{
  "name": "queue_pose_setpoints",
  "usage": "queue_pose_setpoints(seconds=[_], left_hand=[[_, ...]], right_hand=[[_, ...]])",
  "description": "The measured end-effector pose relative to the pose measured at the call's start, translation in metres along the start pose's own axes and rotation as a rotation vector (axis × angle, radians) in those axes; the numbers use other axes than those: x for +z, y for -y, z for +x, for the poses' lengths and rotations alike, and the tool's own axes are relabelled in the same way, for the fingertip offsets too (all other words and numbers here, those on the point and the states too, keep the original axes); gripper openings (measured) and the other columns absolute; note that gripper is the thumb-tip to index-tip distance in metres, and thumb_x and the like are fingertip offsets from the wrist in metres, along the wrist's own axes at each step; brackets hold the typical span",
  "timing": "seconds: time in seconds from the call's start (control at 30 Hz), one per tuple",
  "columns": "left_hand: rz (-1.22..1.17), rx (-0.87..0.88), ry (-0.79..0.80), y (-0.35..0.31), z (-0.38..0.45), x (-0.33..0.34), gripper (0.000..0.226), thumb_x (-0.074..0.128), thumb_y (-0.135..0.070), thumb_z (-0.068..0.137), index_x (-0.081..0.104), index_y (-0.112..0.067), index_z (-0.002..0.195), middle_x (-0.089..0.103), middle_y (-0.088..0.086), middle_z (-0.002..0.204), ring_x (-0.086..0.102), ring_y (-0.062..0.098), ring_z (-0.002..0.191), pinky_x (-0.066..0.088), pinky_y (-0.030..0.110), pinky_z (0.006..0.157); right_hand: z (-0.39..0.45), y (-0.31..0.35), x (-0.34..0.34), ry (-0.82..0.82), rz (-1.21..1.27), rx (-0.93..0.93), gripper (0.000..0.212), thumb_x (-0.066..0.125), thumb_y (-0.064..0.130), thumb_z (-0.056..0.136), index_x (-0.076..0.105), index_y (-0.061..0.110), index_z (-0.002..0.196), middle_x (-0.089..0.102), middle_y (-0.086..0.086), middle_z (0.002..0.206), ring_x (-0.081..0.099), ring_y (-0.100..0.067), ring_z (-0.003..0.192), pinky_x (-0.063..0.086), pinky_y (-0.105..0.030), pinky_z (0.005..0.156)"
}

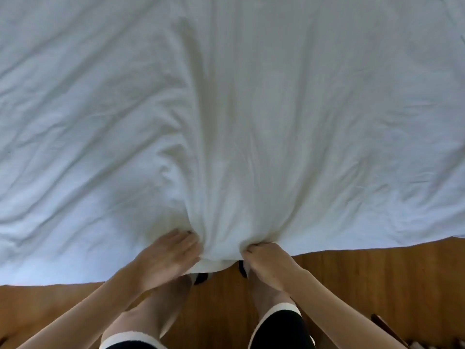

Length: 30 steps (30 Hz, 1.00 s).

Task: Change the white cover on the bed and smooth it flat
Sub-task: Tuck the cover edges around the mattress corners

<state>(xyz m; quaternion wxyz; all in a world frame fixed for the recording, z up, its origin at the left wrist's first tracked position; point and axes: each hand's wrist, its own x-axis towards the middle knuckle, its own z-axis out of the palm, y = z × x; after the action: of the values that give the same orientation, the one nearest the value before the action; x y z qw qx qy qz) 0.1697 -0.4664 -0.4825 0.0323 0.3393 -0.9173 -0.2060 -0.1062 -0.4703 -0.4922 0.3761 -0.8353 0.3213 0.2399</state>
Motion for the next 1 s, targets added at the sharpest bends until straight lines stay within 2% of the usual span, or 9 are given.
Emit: queue_pose_setpoints(seconds=[0.13,0.27,0.4,0.5,0.57,0.63,0.73,0.9,1.0], left_hand=[[0.158,-0.324,-0.052,0.038,-0.070,-0.019,0.041,0.052,-0.037,0.090,0.063,-0.004,0.111,0.065,0.018,0.109,0.063,0.034,0.096,0.047,0.041,0.084],[0.289,-0.308,0.078,0.088,-0.170,-0.035,0.055,0.047,-0.041,0.091,0.065,0.003,0.119,0.063,0.022,0.118,0.062,0.039,0.103,0.051,0.047,0.083],[0.283,-0.441,0.170,0.154,-0.236,-0.036,0.043,0.057,-0.040,0.093,0.066,0.000,0.108,0.056,0.016,0.104,0.061,0.035,0.089,0.051,0.040,0.060],[0.208,-0.310,0.311,0.176,-0.246,-0.032,0.038,0.091,-0.010,0.050,0.069,-0.008,0.081,0.053,0.008,0.076,0.058,0.026,0.064,0.045,0.030,0.043],[0.127,-0.252,0.340,0.183,-0.244,-0.046,0.040,0.094,-0.009,0.041,0.063,-0.011,0.067,0.052,0.003,0.058,0.053,0.020,0.043,0.039,0.023,0.033],[0.065,-0.160,0.316,0.186,-0.244,-0.065,0.041,0.097,-0.021,0.044,0.059,-0.013,0.059,0.048,-0.002,0.047,0.046,0.015,0.032,0.030,0.017,0.033],[0.014,-0.103,0.318,0.189,-0.252,-0.088,0.042,0.097,-0.024,0.043,0.058,-0.014,0.056,0.047,-0.004,0.043,0.045,0.012,0.030,0.026,0.015,0.033],[0.068,-0.049,0.438,0.188,-0.303,-0.091,0.052,0.086,-0.001,0.016,0.049,-0.018,0.049,0.042,-0.004,0.043,0.041,0.011,0.028,0.029,0.014,0.031],[0.073,-0.152,0.414,0.192,-0.348,-0.082,0.047,0.094,-0.011,0.035,0.050,-0.018,0.052,0.044,-0.003,0.048,0.044,0.012,0.034,0.037,0.019,0.030]], right_hand=[[0.012,0.039,-0.009,-0.262,0.028,-0.026,0.019,0.076,0.025,0.079,0.065,0.014,0.090,0.067,0.000,0.087,0.065,-0.019,0.078,0.058,-0.033,0.065],[0.058,0.126,-0.025,-0.539,0.069,0.115,0.049,0.074,0.047,0.076,0.058,0.016,0.110,0.066,0.000,0.103,0.064,-0.018,0.092,0.057,-0.028,0.074],[0.161,0.220,-0.024,-0.379,-0.076,0.184,0.072,0.084,0.054,0.060,0.060,0.013,0.114,0.066,-0.004,0.106,0.065,-0.022,0.097,0.056,-0.030,0.078],[0.216,0.250,-0.029,-0.348,-0.103,0.356,0.055,0.095,0.026,0.043,0.071,0.011,0.090,0.068,-0.005,0.084,0.068,-0.022,0.073,0.053,-0.026,0.055],[0.220,0.261,-0.039,-0.262,-0.052,0.427,0.043,0.090,0.012,0.053,0.068,0.010,0.089,0.065,-0.005,0.078,0.065,-0.022,0.060,0.048,-0.025,0.046],[0.210,0.272,-0.052,-0.181,-0.002,0.460,0.024,0.069,0.013,0.085,0.061,0.008,0.107,0.064,-0.007,0.091,0.066,-0.027,0.074,0.048,-0.031,0.058],[0.205,0.285,-0.061,-0.133,-0.031,0.493,0.025,0.044,0.008,0.099,0.049,0.007,0.124,0.062,-0.007,0.108,0.064,-0.029,0.092,0.041,-0.031,0.069],[0.215,0.312,-0.044,-0.047,-0.003,0.439,0.024,0.046,0.003,0.097,0.052,0.008,0.120,0.060,-0.007,0.109,0.063,-0.027,0.093,0.049,-0.032,0.076],[0.232,0.340,-0.022,-0.233,0.024,0.436,0.013,0.067,0.017,0.087,0.062,0.015,0.098,0.057,0.004,0.084,0.063,-0.017,0.077,0.035,-0.024,0.057]])
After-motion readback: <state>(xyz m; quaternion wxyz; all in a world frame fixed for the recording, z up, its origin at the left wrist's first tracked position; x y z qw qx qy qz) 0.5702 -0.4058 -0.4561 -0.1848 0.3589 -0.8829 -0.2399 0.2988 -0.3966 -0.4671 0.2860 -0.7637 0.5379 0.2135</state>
